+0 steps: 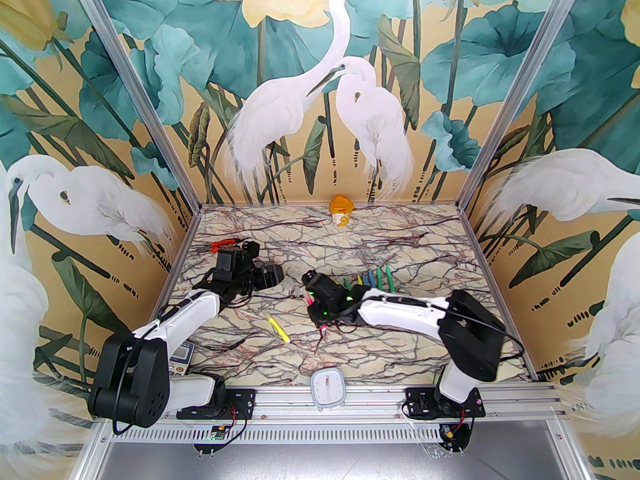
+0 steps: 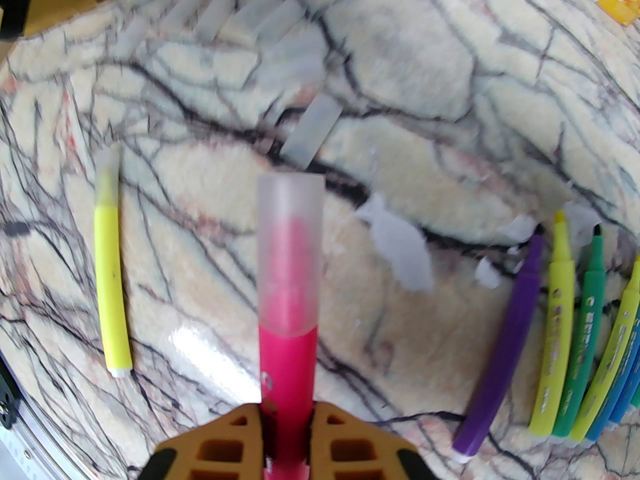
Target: Open the pen caps
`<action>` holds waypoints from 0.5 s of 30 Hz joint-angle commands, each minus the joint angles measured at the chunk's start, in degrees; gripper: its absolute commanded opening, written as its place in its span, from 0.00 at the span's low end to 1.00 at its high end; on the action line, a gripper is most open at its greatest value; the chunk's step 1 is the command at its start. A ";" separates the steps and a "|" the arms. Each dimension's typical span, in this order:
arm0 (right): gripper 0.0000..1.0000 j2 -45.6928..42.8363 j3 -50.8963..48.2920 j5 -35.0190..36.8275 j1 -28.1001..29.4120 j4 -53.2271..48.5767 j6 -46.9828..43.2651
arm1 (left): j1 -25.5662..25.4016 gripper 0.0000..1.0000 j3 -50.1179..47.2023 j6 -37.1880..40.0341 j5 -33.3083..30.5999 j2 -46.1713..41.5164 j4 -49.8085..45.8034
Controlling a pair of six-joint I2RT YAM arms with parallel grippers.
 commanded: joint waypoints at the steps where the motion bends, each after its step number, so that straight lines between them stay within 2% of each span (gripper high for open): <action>1: 0.10 -3.50 -3.55 -2.03 -0.34 9.19 -0.53 | -1.14 0.78 1.53 0.89 9.65 0.46 3.32; 7: 0.10 -7.39 -7.58 -2.85 -0.70 13.91 -0.67 | -2.50 0.74 1.20 -1.36 19.99 1.40 8.68; 15: 0.10 -10.36 -9.25 -2.49 -0.78 15.75 -1.32 | -6.62 0.70 3.24 1.20 22.60 2.57 7.37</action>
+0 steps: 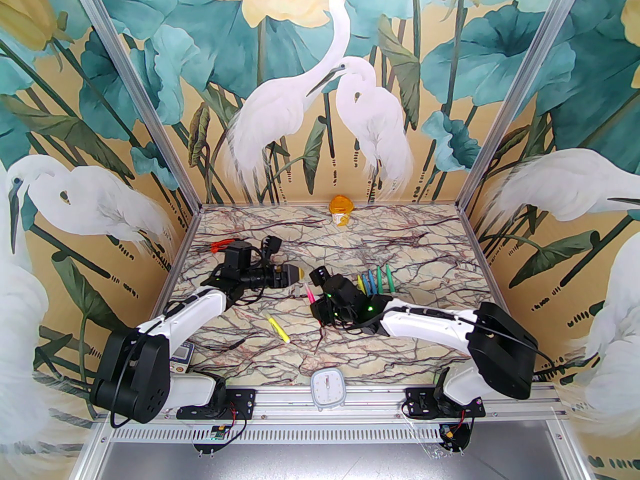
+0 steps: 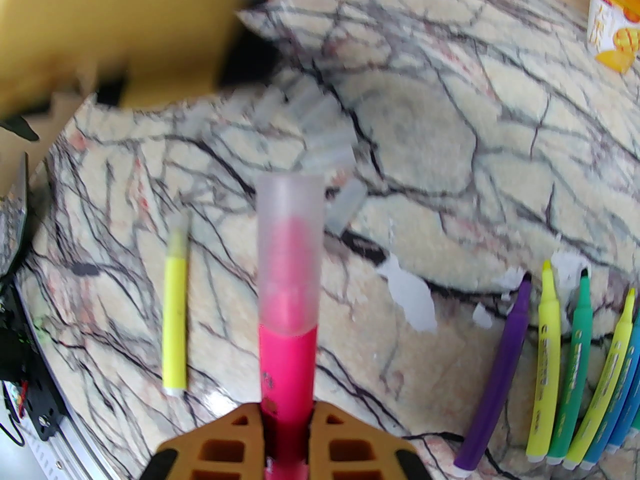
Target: Open the pen caps
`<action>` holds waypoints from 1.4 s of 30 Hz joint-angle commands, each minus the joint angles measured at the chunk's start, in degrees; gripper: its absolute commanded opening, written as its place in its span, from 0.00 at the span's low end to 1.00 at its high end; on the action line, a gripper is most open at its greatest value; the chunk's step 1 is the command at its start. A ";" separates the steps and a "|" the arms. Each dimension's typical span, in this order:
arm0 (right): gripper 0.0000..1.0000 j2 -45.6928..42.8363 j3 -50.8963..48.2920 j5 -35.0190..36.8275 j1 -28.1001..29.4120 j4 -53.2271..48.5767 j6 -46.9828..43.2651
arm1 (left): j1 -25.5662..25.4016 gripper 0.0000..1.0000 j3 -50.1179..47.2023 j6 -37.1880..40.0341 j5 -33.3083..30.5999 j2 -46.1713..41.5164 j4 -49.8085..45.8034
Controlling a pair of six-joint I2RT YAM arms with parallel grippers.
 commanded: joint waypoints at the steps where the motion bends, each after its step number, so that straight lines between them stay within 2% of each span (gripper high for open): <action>1: 0.10 -1.78 -1.00 0.02 -0.37 2.37 -1.09 | -1.25 0.70 2.21 1.49 4.19 0.72 0.86; 14: 0.10 -3.99 -2.10 1.47 -0.38 2.82 -1.35 | -4.69 0.54 4.28 4.59 7.46 2.76 -1.68; 24: 0.10 -4.45 -1.97 2.11 -0.56 2.93 -1.35 | -5.00 0.42 4.89 4.99 7.82 3.65 -2.28; 31: 0.10 -3.87 -1.71 2.08 -0.66 3.23 -1.36 | -5.35 0.27 5.60 4.45 8.47 4.18 -2.13; 33: 0.13 -3.56 -1.56 2.09 -0.64 3.25 -1.27 | -5.51 0.22 5.81 3.95 8.71 4.46 -1.87; 38: 0.33 -2.94 -1.30 2.74 -0.71 2.98 -1.61 | -5.51 0.16 6.46 3.01 9.05 4.90 -1.52; 42: 0.39 -1.96 -1.23 2.46 -0.67 3.48 -1.93 | -5.47 0.12 7.06 1.62 9.82 5.54 -0.83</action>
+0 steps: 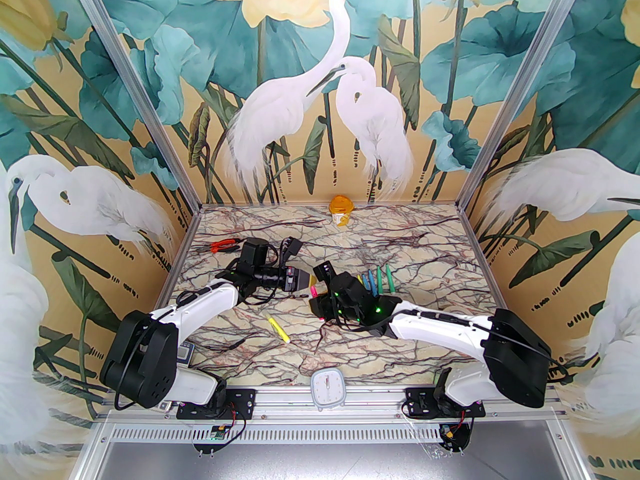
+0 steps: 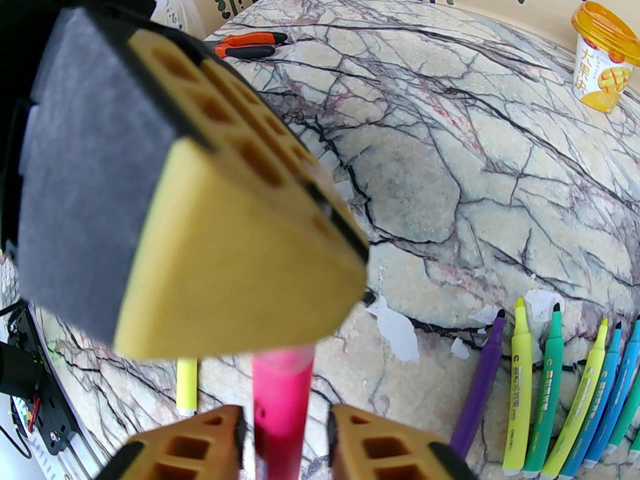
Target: Open the pen caps
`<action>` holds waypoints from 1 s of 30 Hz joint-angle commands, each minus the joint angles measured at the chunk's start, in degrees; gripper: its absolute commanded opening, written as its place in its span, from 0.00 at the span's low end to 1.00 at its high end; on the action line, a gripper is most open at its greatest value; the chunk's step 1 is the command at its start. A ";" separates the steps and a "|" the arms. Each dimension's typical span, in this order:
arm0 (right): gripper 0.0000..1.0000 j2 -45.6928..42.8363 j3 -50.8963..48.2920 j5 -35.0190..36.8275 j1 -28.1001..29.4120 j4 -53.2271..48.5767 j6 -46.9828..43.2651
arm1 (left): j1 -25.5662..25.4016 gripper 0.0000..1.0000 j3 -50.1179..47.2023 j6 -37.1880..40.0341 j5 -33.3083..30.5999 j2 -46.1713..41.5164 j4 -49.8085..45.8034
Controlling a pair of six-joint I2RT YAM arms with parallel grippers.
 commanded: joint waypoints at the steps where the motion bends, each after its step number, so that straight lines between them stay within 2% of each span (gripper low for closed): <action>1: 0.39 1.60 0.38 0.61 -0.09 1.21 -0.59 | -0.29 0.11 2.20 -2.03 2.81 1.08 1.29; 8: 0.39 2.98 0.63 0.13 -0.11 2.15 -0.32 | -0.30 0.11 1.82 -5.12 5.24 1.01 4.45; 14: 0.18 2.36 0.34 0.15 -0.17 1.56 -0.94 | -0.34 0.10 1.58 -5.89 4.64 1.07 5.29; 17: 0.11 2.08 0.16 0.05 -0.10 0.55 -1.25 | -0.30 0.08 1.71 -6.43 2.83 1.23 5.38; 23: 0.02 1.12 -1.12 -0.23 -0.04 -1.46 -1.72 | -0.16 0.04 2.81 -7.68 -0.74 2.32 4.94; 30: 0.00 -0.28 -3.23 -1.59 0.34 -3.41 -2.67 | 1.29 0.03 3.36 -9.49 -3.07 3.65 4.50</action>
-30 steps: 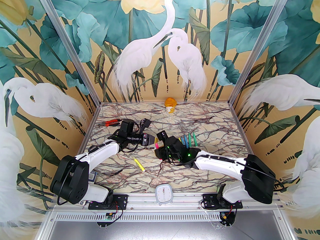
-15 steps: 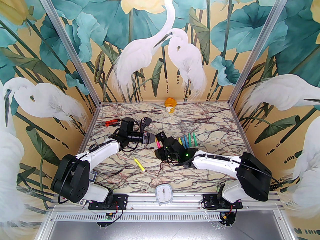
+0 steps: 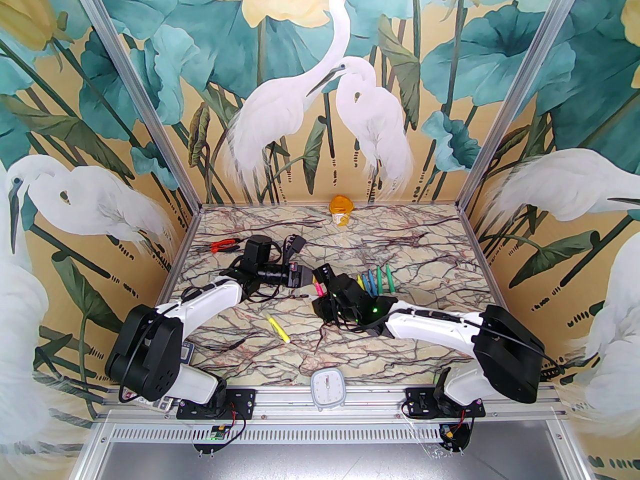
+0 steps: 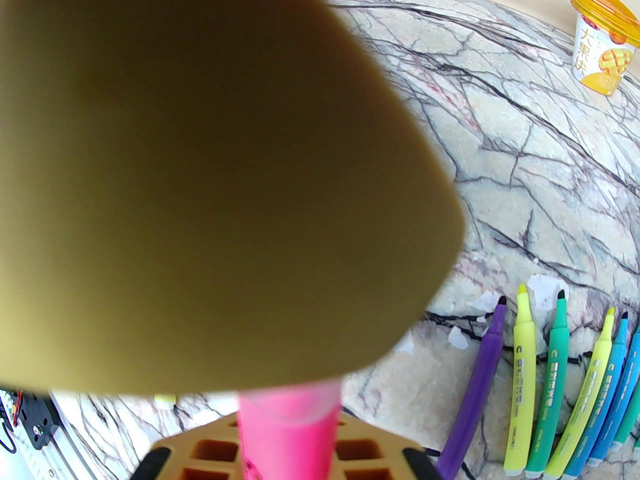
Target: Open the pen caps
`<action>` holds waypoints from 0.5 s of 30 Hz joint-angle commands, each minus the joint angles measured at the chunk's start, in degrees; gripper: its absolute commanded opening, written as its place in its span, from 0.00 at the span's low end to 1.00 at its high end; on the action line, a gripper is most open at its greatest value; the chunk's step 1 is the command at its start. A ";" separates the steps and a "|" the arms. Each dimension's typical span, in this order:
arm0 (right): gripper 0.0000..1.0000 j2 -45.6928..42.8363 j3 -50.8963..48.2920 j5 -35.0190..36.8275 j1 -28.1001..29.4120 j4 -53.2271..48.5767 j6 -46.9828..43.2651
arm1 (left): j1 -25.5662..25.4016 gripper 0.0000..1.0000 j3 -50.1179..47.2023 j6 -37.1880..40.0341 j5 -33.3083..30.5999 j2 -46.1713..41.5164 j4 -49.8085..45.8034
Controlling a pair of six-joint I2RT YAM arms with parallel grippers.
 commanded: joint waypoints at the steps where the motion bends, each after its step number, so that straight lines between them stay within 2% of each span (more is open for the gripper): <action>1: 0.00 -2.28 -2.14 -1.67 0.70 -4.20 -2.54 | 2.35 0.01 2.19 -2.43 -5.28 1.25 0.78; 8: 0.00 -2.50 -3.14 -3.09 1.14 -4.64 -3.91 | 6.54 0.00 0.41 -6.40 -5.48 1.05 3.45; 15: 0.00 -1.96 -3.23 -3.22 1.18 -4.08 -4.37 | 7.91 0.00 -0.12 -7.28 -6.79 0.52 3.42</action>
